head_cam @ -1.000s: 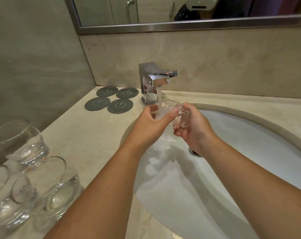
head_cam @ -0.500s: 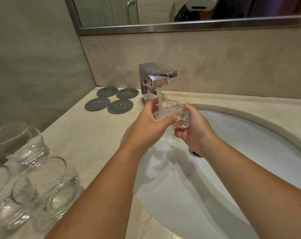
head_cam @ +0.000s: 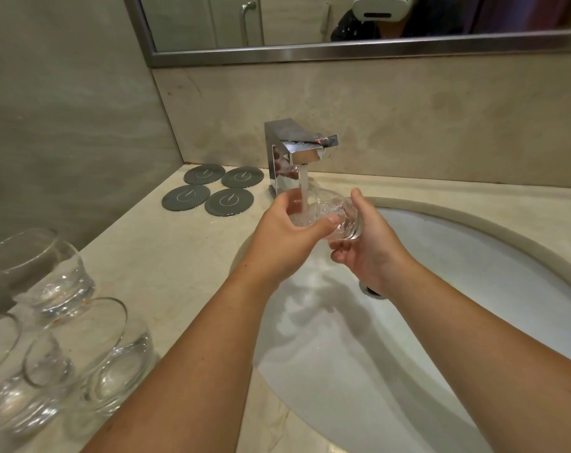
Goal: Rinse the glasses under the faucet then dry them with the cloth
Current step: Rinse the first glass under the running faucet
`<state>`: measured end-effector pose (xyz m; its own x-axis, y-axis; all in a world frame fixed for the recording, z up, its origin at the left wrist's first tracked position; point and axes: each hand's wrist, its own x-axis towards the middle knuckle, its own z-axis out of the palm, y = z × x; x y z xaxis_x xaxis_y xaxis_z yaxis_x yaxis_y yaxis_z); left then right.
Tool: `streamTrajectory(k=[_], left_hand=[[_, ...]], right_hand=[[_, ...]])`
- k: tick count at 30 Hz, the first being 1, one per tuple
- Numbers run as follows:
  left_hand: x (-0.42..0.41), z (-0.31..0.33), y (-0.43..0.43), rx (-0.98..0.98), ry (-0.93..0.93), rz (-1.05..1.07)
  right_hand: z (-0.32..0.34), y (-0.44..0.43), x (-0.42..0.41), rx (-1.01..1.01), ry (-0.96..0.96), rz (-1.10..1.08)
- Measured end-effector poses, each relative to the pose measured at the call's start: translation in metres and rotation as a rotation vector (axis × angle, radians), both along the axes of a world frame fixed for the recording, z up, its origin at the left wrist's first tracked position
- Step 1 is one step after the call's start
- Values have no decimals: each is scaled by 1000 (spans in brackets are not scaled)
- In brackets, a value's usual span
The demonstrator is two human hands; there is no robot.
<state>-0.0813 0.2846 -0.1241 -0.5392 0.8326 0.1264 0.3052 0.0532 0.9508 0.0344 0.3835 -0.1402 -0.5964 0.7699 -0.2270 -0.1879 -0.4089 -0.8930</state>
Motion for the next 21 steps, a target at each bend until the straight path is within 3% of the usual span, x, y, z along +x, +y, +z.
streamTrajectory(k=[12, 21], left_hand=[[1, 1, -2, -105, -95, 39], [0, 3, -2, -28, -70, -68]], right_hand=[[2, -2, -2, 54, 88, -57], [-2, 4, -1, 27, 35, -29]])
